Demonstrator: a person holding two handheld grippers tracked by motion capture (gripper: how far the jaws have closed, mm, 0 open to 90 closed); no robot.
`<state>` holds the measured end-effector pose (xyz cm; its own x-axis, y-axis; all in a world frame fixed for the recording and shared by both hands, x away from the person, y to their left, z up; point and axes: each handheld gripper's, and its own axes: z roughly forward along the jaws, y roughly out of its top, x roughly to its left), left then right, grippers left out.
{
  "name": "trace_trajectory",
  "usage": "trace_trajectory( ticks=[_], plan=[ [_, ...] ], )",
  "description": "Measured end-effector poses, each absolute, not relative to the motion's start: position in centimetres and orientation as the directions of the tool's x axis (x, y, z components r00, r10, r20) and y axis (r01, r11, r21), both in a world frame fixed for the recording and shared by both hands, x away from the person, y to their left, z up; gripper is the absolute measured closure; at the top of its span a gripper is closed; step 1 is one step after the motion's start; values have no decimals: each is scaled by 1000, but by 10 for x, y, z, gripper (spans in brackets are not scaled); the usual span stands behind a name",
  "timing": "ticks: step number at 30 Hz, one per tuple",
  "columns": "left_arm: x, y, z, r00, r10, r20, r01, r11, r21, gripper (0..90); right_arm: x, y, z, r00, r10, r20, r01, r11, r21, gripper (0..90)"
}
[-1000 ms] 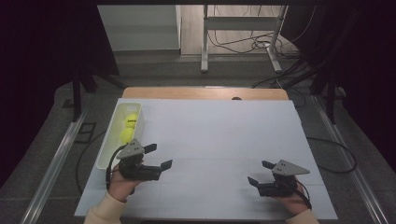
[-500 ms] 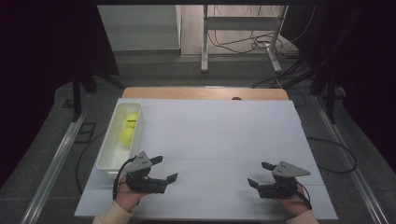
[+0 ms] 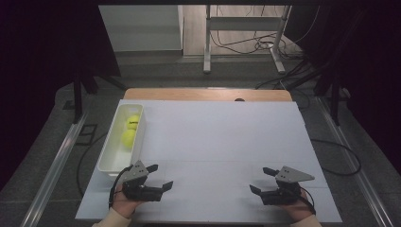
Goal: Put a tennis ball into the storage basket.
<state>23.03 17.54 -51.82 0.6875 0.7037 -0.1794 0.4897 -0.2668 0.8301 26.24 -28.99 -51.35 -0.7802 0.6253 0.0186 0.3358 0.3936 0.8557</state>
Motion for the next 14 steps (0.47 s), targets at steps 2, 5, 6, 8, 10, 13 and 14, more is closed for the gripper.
trace_trajectory(
  ticks=[2,5,6,8,10,13,14],
  plan=[
    [230,176,-518,690,702,-178,488,-269,830,129,262,-289,-514,-781,625,17,336,396,855,153],
    [231,176,-519,693,698,-178,487,-272,830,129,262,-290,-514,-780,626,17,336,395,855,153],
    [231,176,-519,693,698,-178,487,-272,830,129,262,-290,-514,-780,626,17,336,395,855,153],
    [231,175,-519,696,696,-177,486,-276,829,129,262,-290,-514,-775,631,15,339,396,853,153],
    [231,174,-519,699,694,-172,483,-282,829,129,262,-291,-514,-775,632,17,338,392,855,153],
    [231,173,-520,701,693,-166,480,-288,828,129,263,-291,-514,-776,631,14,338,397,853,153],
    [231,173,-520,702,693,-164,481,-290,827,129,263,-291,-514,-776,630,13,337,398,853,152]
  ],
)
